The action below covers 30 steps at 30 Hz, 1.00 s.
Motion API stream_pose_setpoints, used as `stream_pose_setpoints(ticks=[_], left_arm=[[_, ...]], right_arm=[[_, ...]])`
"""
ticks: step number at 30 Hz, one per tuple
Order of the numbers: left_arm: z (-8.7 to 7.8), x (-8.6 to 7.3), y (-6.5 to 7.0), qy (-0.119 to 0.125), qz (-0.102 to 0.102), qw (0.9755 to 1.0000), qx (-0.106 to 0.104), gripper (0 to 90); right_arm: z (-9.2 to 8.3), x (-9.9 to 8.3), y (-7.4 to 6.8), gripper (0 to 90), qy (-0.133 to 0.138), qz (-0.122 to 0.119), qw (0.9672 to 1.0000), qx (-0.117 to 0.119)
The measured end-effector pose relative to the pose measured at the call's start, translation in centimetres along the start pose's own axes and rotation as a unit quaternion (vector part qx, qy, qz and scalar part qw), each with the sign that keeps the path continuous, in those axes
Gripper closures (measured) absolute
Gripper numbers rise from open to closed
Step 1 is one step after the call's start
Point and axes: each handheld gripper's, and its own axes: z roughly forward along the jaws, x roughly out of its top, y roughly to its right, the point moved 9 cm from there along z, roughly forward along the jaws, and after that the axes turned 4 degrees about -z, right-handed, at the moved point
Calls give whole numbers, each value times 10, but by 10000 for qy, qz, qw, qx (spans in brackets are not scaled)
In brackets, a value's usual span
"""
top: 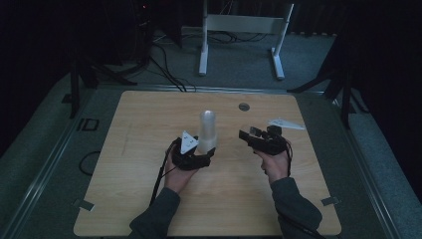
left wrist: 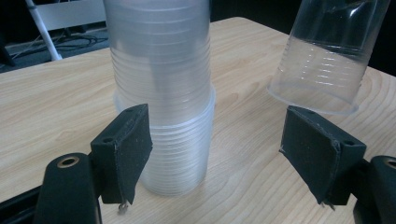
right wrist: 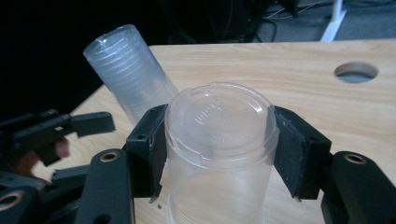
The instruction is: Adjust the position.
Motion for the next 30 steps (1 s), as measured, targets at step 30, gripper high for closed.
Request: stream_pose_setpoints(ticks=[30], left_arm=[[-4, 12, 22, 88, 304, 9991, -291, 243]], right_arm=[[-1, -9, -10, 408, 122, 403, 9985, 338]])
